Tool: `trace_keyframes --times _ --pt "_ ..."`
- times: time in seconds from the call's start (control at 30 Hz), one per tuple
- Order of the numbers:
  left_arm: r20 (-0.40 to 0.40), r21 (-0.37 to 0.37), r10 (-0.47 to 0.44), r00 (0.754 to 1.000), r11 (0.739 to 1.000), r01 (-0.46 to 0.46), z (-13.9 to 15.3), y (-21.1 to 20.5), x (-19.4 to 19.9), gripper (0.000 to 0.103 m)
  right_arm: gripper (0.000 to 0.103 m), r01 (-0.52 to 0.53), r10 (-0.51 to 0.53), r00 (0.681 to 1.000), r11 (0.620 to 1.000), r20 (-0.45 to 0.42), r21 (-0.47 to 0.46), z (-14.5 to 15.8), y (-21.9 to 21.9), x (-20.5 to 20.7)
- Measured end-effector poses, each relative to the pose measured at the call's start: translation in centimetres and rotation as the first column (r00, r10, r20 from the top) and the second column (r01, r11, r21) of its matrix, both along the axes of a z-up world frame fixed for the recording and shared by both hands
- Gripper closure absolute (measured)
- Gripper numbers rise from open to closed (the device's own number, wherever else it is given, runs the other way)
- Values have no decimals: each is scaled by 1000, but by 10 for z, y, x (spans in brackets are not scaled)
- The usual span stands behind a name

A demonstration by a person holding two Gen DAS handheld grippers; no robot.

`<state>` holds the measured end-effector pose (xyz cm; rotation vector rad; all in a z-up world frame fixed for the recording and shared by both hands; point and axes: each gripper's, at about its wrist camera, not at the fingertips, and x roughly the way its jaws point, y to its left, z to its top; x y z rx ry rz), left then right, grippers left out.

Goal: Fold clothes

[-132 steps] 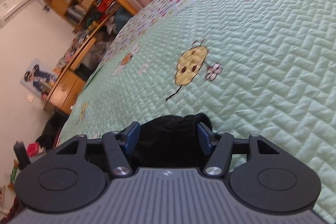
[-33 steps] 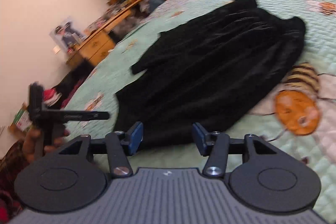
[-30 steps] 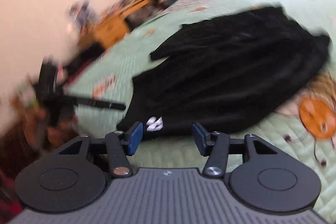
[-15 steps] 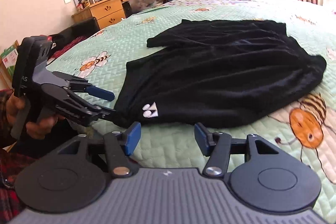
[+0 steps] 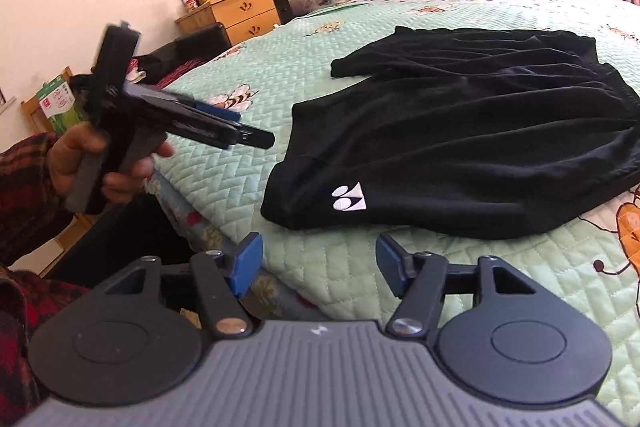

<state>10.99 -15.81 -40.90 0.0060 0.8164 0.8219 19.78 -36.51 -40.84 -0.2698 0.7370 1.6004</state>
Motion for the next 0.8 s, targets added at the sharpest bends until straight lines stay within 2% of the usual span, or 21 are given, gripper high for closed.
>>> trace_keyframes --times 0.07,0.17,0.33,0.43,0.5,0.6,0.7,0.8 --pt "-57 72 -12 998 997 16 -8 5 7 18 38 3 -3 1000 1000 1 -4 -1 3 0" --pt "-73 68 -47 996 996 52 -13 13 12 18 38 2 -2 1000 1000 6 -13 -2 6 -1" --pt "-44 63 -69 997 995 72 -7 24 16 18 38 9 -9 1000 999 3 -31 -5 10 0" --pt "-80 73 -101 992 992 106 -11 26 23 17 37 12 -12 1000 999 -3 -35 -6 12 1" --pt "-119 118 -130 984 983 144 -18 25 27 16 37 15 -15 1000 999 -7 -37 -6 13 2" --pt "-208 229 -160 965 951 207 -26 16 33 11 36 25 -25 1000 999 -12 -38 -6 12 4" --pt "-311 353 -191 931 886 300 -38 5 42 9 36 38 -39 999 998 -20 -42 -7 12 7" --pt "-329 416 -185 926 852 318 -38 5 50 8 36 45 -46 999 998 -24 -44 -7 12 7"
